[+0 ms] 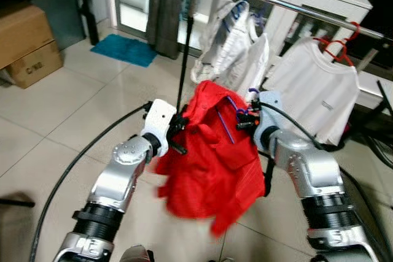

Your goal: Hang hanger

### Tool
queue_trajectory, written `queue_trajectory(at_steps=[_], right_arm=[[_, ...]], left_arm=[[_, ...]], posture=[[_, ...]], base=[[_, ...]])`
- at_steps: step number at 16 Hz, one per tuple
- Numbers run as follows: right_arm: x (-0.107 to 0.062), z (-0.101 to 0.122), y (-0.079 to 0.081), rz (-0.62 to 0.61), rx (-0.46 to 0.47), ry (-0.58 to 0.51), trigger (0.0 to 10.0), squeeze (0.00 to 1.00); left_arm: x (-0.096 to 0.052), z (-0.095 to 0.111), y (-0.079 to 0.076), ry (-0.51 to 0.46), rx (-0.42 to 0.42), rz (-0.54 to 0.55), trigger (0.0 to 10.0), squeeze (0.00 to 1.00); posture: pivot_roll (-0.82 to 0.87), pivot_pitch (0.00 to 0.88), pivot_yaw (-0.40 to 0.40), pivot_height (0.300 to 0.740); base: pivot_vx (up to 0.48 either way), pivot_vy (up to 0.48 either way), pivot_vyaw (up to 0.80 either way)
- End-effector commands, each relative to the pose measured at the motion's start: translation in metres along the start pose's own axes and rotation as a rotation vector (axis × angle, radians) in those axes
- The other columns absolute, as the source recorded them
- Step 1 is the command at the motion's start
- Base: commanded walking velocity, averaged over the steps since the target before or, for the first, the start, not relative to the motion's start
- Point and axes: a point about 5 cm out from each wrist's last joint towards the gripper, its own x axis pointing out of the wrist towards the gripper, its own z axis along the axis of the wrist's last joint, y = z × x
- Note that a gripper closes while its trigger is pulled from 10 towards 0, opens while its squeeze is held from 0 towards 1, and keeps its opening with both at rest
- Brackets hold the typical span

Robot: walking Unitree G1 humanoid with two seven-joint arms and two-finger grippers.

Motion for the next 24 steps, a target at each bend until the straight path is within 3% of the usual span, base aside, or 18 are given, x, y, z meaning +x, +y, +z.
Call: queue_trajectory(at_steps=[1, 3, 5, 7, 8, 9, 11, 12, 13, 14, 17, 22, 23, 24], right_arm=[[-0.002, 0.010, -0.011, -0.060, 0.034, -0.070, 10.0, 0.00], [-0.001, 0.017, -0.012, -0.075, 0.050, -0.103, 10.0, 0.00], [0.000, 0.010, -0.007, -0.012, -0.029, -0.055, 10.0, 0.00], [-0.004, 0.007, 0.005, 0.113, -0.084, -0.060, 10.0, 0.00], [-0.007, 0.008, 0.010, 0.176, -0.094, -0.072, 10.0, 0.00], [-0.008, 0.005, 0.012, 0.215, -0.132, -0.063, 10.0, 0.00], [-0.010, -0.004, 0.014, 0.258, -0.216, -0.010, 10.0, 0.00], [-0.011, -0.008, 0.013, 0.263, -0.238, 0.013, 10.0, 0.00], [-0.010, -0.005, 0.013, 0.261, -0.233, -0.001, 10.0, 0.00], [-0.010, -0.003, 0.013, 0.261, -0.229, -0.007, 10.0, 0.00], [-0.007, 0.013, 0.013, 0.253, -0.196, -0.076, 10.0, 0.00], [-0.007, 0.030, 0.009, 0.238, -0.136, -0.155, 10.0, 0.00], [-0.007, 0.031, 0.010, 0.248, -0.133, -0.166, 10.0, 0.00], [-0.008, 0.032, 0.011, 0.256, -0.132, -0.172, 10.0, 0.00]], left_arm=[[0.000, 0.001, -0.007, 0.011, 0.009, -0.045, 0.0, 0.00], [-0.002, -0.003, -0.004, 0.024, 0.014, -0.023, 0.0, 0.00], [-0.003, 0.001, 0.002, 0.000, 0.004, 0.018, 0.0, 0.00], [-0.006, 0.000, 0.020, 0.016, 0.048, 0.120, 2.3, 0.00], [-0.011, 0.006, 0.036, -0.018, 0.052, 0.221, 0.6, 0.00], [-0.014, 0.012, 0.046, -0.056, 0.034, 0.286, 0.0, 0.00], [-0.017, 0.024, 0.052, -0.116, 0.046, 0.281, 0.0, 0.00], [-0.018, 0.031, 0.051, -0.152, 0.069, 0.240, 0.0, 0.00], [-0.019, 0.035, 0.041, -0.172, 0.116, 0.119, 0.0, 0.00], [-0.019, 0.035, 0.038, -0.167, 0.121, 0.095, 0.0, 0.00], [-0.016, 0.012, 0.015, -0.064, 0.170, -0.070, 0.0, 0.00], [-0.017, -0.016, 0.017, 0.084, 0.193, -0.004, 0.0, 0.00], [-0.019, -0.018, 0.020, 0.091, 0.194, 0.020, 1.6, 0.00], [-0.020, -0.017, 0.025, 0.094, 0.205, 0.057, 10.0, 0.00]], posture=[[0.02, 0.000, -0.128, 0.740], [0.02, 0.000, -0.127, 0.740], [0.03, 0.000, -0.129, 0.740], [0.03, 0.000, -0.128, 0.740], [0.02, 0.000, -0.124, 0.740], [0.02, 0.000, -0.124, 0.740], [0.02, 0.000, -0.124, 0.740], [0.02, 0.000, -0.125, 0.740], [0.03, 0.000, -0.126, 0.740], [0.03, 0.000, -0.126, 0.740], [0.03, 0.000, -0.123, 0.740], [0.02, 0.000, -0.127, 0.740], [0.02, 0.000, -0.127, 0.740], [0.02, 0.000, -0.131, 0.740]], base=[[0.000, 0.000, 0.00], [0.000, 0.000, 0.00], [0.000, 0.000, 0.00], [0.000, 0.000, 0.00], [0.000, 0.000, 0.00], [0.000, 0.000, 0.00], [0.000, 0.000, 0.00], [0.000, 0.000, 0.00], [0.000, 0.000, 0.00], [0.000, 0.000, 0.00], [0.000, 0.000, 0.00], [0.000, 0.000, 0.00], [0.000, 0.000, 0.00], [0.000, 0.000, 0.00]])
